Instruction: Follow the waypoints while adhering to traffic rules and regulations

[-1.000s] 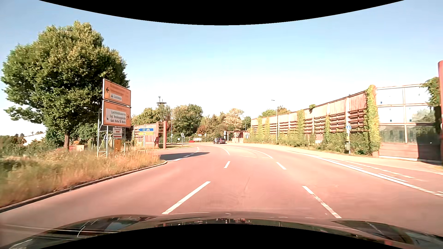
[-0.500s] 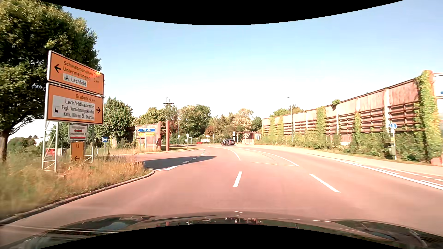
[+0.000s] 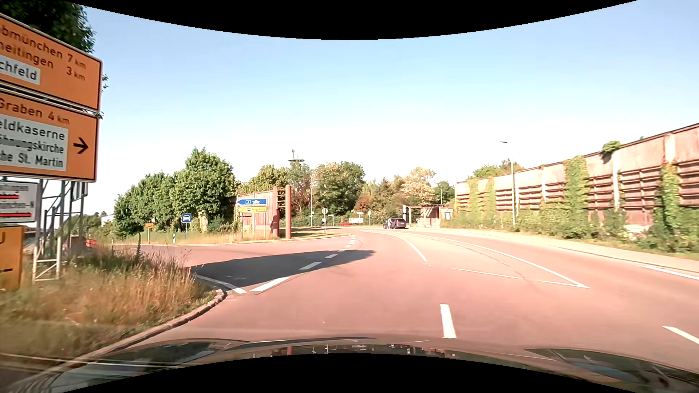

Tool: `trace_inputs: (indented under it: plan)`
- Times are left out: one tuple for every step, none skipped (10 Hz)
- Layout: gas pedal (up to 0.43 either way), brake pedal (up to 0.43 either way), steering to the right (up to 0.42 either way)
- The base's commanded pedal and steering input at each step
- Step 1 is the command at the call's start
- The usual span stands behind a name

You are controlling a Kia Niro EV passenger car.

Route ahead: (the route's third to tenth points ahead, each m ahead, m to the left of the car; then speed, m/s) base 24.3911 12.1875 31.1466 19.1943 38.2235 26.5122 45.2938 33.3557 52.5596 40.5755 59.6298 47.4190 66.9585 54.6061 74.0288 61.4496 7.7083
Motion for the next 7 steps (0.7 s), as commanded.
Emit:
trace_inputs:
  plan:
    - [0.098, 0.006, -0.157]
    - [0.118, 0.006, -0.167]
    - [0.118, 0.006, -0.173]
    - [0.13, 0.006, -0.179]
    - [0.138, 0.006, -0.187]
    - [0.138, 0.006, -0.197]
    - [0.15, 0.006, -0.202]
